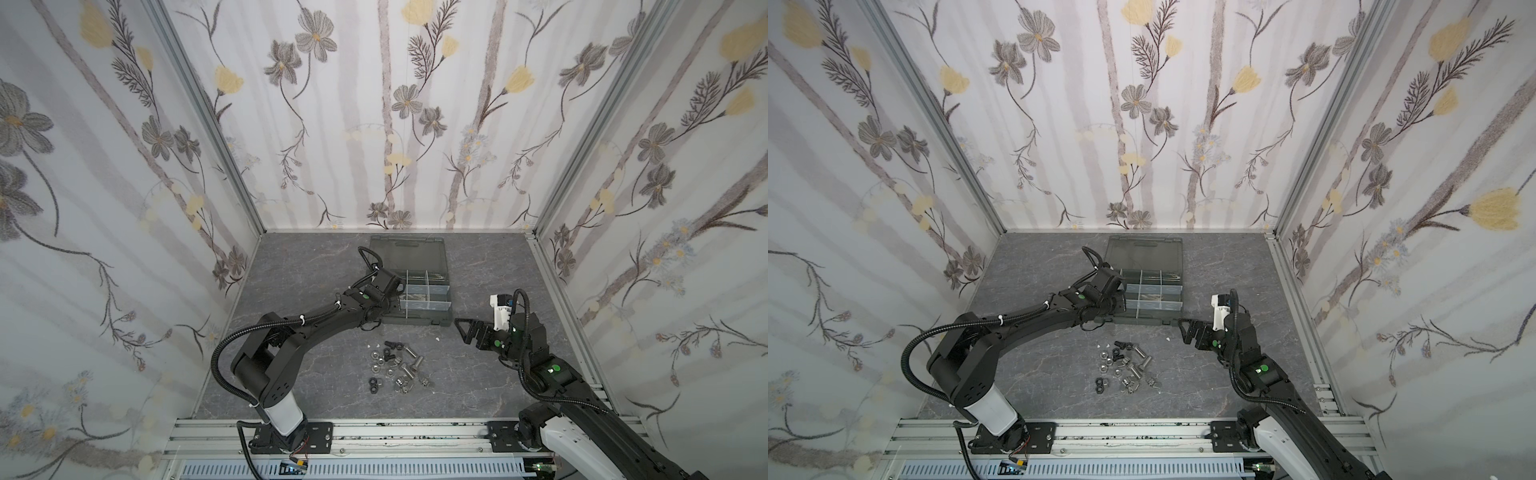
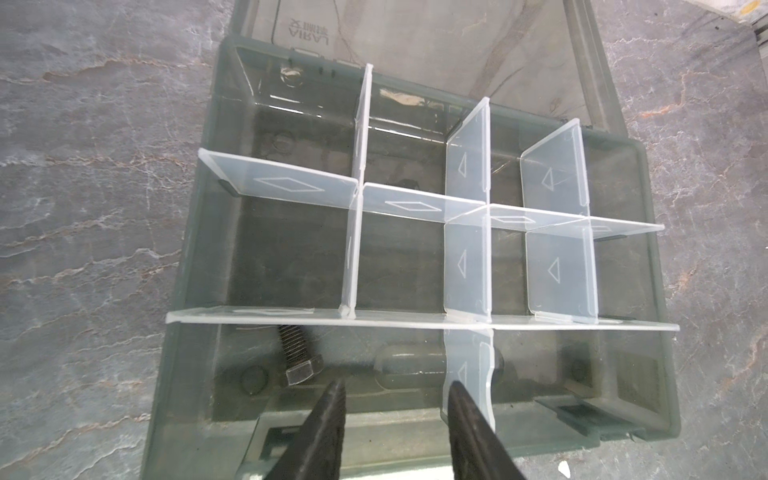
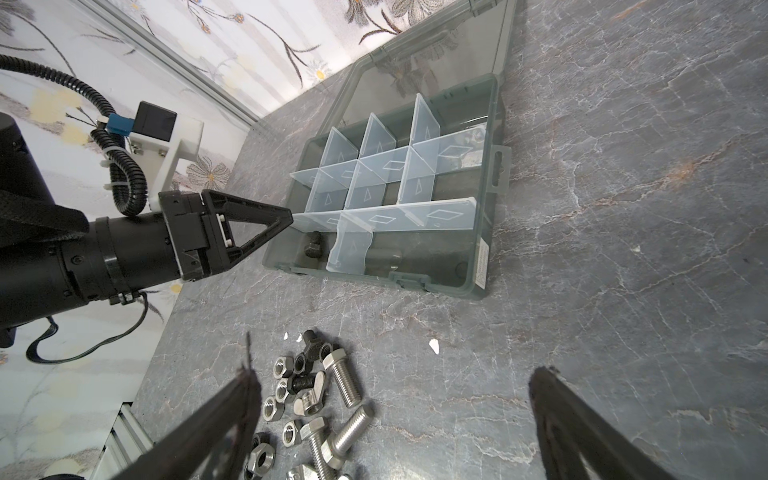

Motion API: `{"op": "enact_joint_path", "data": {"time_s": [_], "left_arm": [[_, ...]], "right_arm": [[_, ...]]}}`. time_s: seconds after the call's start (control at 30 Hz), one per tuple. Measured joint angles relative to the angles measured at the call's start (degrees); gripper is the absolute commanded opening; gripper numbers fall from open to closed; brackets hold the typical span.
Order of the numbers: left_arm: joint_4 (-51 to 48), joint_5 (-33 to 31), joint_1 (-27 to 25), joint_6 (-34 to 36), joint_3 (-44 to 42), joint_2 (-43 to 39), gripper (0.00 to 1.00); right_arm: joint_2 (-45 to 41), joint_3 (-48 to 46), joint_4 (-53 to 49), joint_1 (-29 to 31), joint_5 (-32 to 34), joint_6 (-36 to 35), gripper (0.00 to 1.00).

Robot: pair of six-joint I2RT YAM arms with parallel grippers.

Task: Sort the screws and nuts into containers
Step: 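Withdraw the left gripper from the box while the right gripper reaches toward the pile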

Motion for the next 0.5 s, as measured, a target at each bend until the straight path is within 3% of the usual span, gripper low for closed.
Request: {"op": "enact_joint_path", "data": {"time_s": [0.5], "left_arm": [[-0.07,-1.90,0.04,-1.66,-7.10,-8.63,0.48]], "right_arm": [[6.36,2.67,0.59,2.99,-0.31,-0.22,0.98]]}}
